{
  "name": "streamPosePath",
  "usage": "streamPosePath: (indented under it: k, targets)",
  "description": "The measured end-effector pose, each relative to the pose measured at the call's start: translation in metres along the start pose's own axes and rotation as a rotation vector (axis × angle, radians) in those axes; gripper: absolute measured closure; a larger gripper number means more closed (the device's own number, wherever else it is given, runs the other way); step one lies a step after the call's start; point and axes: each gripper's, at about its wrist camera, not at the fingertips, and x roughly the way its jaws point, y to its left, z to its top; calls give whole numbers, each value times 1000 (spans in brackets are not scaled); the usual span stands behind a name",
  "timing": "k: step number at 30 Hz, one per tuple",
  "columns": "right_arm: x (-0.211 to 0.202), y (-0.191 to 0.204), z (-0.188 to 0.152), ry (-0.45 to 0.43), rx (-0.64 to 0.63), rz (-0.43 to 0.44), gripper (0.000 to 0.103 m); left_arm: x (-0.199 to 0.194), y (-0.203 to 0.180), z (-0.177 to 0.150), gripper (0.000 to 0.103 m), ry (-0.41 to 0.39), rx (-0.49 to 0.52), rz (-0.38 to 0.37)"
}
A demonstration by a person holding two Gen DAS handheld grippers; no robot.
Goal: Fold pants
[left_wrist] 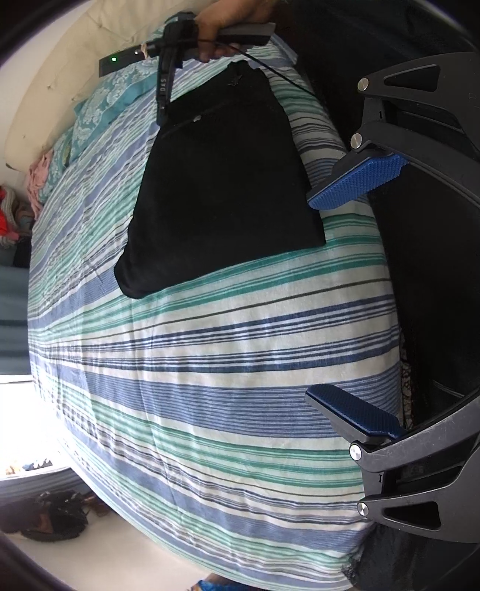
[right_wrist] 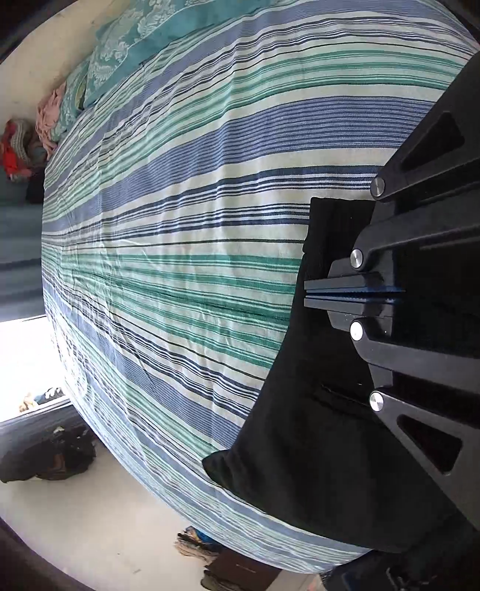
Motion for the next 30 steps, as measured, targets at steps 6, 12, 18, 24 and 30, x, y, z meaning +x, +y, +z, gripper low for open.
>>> streamPosePath:
  k: [6,12,18,24,30]
  targets:
    - [-78,26,-20,-83,-58,43,103,3,-14,6,7,-21,29,-14]
    - [-71,38,-93,83,-60,92,100,24,-62,23,6,-49,151,-43]
    - [-80,14,-125,49,108,115,101,45,-64,19,7,41,113,-44]
    - [-143,19,-148,-266,160,-1,20,23,-51,29,6,1,62,35]
    - [-142,8,-143,-302,262,4,20,23,-51,29,6,-10,85,106]
